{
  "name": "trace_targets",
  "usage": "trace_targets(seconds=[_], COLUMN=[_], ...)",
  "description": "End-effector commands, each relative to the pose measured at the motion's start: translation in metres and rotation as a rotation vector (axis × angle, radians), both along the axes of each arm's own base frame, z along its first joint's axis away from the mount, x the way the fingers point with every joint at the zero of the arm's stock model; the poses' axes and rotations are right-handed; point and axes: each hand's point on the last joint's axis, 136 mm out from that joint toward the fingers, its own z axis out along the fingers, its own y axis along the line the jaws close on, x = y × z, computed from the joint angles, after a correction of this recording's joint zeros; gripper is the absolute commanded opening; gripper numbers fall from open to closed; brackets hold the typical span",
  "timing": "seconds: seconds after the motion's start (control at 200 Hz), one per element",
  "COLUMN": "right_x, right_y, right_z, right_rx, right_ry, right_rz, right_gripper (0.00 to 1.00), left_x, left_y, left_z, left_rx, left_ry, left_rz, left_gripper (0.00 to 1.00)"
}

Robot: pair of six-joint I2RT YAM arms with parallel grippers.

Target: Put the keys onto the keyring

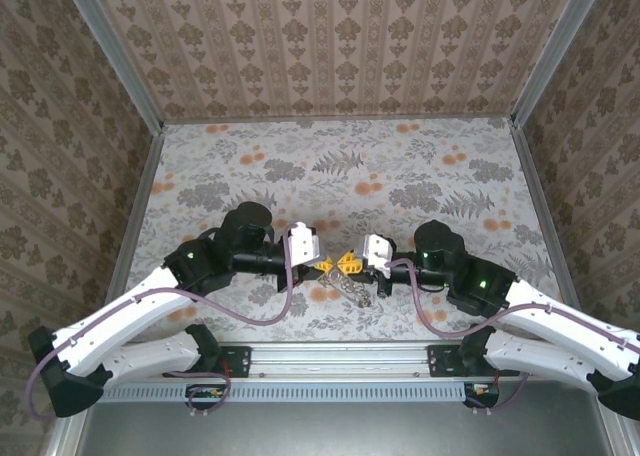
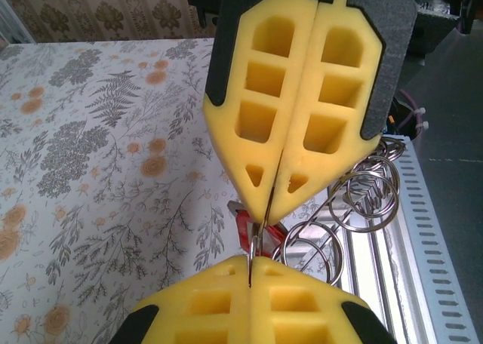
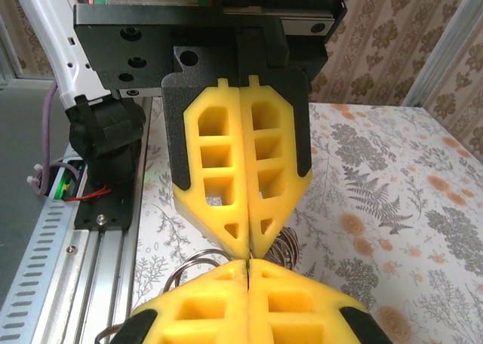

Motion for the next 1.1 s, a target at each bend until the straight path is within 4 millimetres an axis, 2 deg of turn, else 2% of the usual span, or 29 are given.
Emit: trace_targets(seconds=[0.0,0.125,0.43,0.685,1.095], right_x=[0.0,0.001,0.001,0.003,-0.009], right_y=[-0.007,-0.009,0.0,0.0,-0.003], right_z=[0.011,0.012,0.004,0.006,0.008], right_rx=[0.025,0.033,0.013,0.018,0.013], right_ry=[-0.057,-0.063,-0.039,-0.046,-0.021], right_rz=[-0.029,-0.039,-0.01,-0.02,0.026], right_gripper=[0.0,0.0,0.0,0.0,0.0], left_x=[-0.002,-0.002,-0.003,-0.003,-0.002], left_y=[-0.001,-0.001,-0.001,0.0,-0.001], left_z=[0.015,0.015,0.016,0.017,0.015], left_rx=[-0.061,-0.06,-0.062,-0.065,-0.055], left_ry=[-0.014,-0.012,-0.016,-0.018,-0.018], left_rz=[-0.012,-0.013,-0.014,-0.016,-0.011], left_gripper=[0.0,0.0,0.0,0.0,0.0])
